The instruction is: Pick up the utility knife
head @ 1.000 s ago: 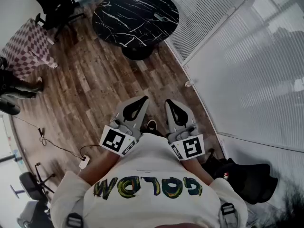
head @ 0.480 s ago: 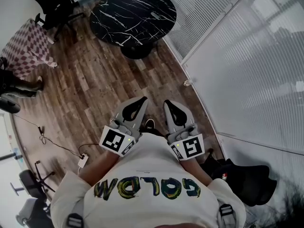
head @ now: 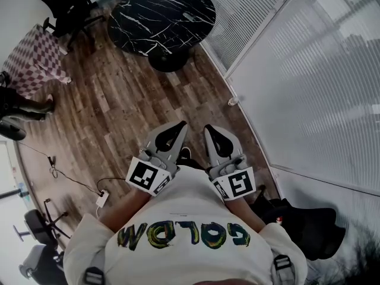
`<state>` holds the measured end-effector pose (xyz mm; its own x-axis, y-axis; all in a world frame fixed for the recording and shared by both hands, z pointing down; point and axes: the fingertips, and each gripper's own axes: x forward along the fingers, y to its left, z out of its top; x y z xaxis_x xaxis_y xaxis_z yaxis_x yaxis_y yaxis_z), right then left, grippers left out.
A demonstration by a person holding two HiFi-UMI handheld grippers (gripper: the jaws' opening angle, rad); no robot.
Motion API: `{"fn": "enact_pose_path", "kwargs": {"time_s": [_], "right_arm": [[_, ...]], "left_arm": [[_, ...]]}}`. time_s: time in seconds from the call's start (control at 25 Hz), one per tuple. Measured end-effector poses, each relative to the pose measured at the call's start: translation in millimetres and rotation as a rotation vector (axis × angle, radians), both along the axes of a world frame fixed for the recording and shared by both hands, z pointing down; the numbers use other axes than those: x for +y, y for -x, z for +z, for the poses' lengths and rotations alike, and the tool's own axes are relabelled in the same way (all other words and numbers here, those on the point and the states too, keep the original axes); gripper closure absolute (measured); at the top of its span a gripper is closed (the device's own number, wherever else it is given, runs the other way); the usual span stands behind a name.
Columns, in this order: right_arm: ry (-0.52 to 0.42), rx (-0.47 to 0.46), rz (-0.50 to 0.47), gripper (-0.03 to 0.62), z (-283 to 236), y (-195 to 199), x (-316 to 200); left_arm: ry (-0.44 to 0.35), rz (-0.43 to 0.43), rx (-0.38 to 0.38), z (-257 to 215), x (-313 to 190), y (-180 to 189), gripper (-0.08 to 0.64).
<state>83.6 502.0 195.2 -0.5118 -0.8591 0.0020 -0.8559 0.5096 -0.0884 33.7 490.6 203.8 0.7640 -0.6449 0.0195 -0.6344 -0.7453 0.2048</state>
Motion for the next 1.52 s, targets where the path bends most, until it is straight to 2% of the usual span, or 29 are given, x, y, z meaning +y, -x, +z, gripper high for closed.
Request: {"fn": "enact_pose_path", "kwargs": {"time_s": [0.64,1.24,1.52], "right_arm": [[-0.006,-0.003,-0.045,0.589,8.0,-12.3,-23.6],[0.028,0.015,-0.059,0.589,21.0,-9.5,-93.9],[0.004,0.012,-0.058,0.589,14.5,-6.2,-146.6]], "left_arm": [[-0.018,-0.038,-0.006,6.5,-22.8,-11.9,0.558],[-0.001,-0.055,0.002,15.6,-96.5,-7.5,0.558],[-0.004,-0.060,0.002,14.6,-145.9,-4.3,0.558]]}}
